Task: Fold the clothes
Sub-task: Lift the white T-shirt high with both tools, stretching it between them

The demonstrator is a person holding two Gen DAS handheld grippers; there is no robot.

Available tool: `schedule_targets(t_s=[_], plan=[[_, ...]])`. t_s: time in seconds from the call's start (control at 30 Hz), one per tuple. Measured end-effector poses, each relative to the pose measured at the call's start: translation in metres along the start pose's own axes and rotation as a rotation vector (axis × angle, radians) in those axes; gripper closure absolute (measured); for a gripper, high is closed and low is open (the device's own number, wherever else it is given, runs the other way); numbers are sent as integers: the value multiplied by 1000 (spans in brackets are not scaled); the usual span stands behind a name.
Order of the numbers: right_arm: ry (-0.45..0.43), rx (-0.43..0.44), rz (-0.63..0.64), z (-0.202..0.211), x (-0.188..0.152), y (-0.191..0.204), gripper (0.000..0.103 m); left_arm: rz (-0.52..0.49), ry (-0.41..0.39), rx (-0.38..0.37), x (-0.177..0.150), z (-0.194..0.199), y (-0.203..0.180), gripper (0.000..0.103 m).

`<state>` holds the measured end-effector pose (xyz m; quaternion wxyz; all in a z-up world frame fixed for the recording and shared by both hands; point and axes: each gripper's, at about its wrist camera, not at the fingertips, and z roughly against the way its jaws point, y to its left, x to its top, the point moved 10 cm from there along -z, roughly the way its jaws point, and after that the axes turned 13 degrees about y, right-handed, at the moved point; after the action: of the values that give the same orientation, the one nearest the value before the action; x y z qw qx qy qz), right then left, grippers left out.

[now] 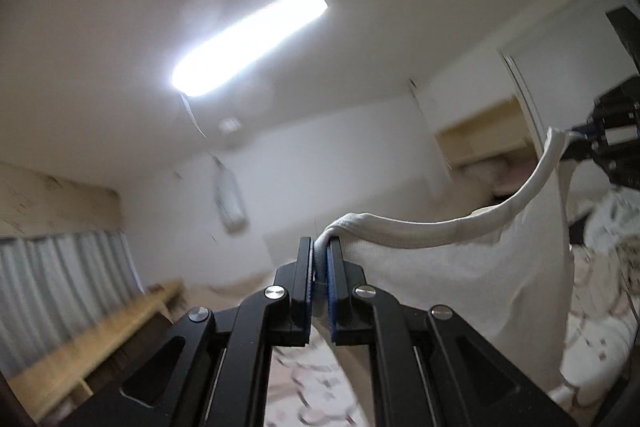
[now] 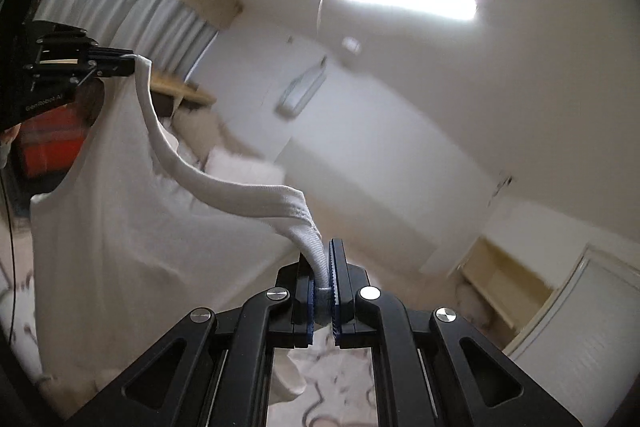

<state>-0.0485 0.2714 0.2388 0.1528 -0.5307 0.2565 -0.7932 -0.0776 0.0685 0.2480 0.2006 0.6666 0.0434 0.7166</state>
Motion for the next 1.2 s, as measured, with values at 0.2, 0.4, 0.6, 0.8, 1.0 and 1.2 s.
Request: schedule_targets(t_s=[0.2, 0.4, 0.6, 0.8, 1.0, 1.2], plan=[[-111, -13, -10, 49, 25, -5, 97, 9, -75, 92, 19, 46, 37, 97], [-189, 6, -13, 98, 23, 8, 97, -7, -157, 210, 18, 104, 48, 97], [-180, 61, 4, 121, 18, 32, 97, -4, -117, 253, 2, 115, 58, 97], [-227, 25, 5, 148, 33, 13, 97, 20, -175, 268, 21, 152, 73, 97], [-137, 64, 45, 102, 38, 29, 97, -18, 0, 264, -13, 77, 77, 97], [104, 207, 77, -45, -8, 102, 97, -3, 355, 160, -148, -82, 69, 97]])
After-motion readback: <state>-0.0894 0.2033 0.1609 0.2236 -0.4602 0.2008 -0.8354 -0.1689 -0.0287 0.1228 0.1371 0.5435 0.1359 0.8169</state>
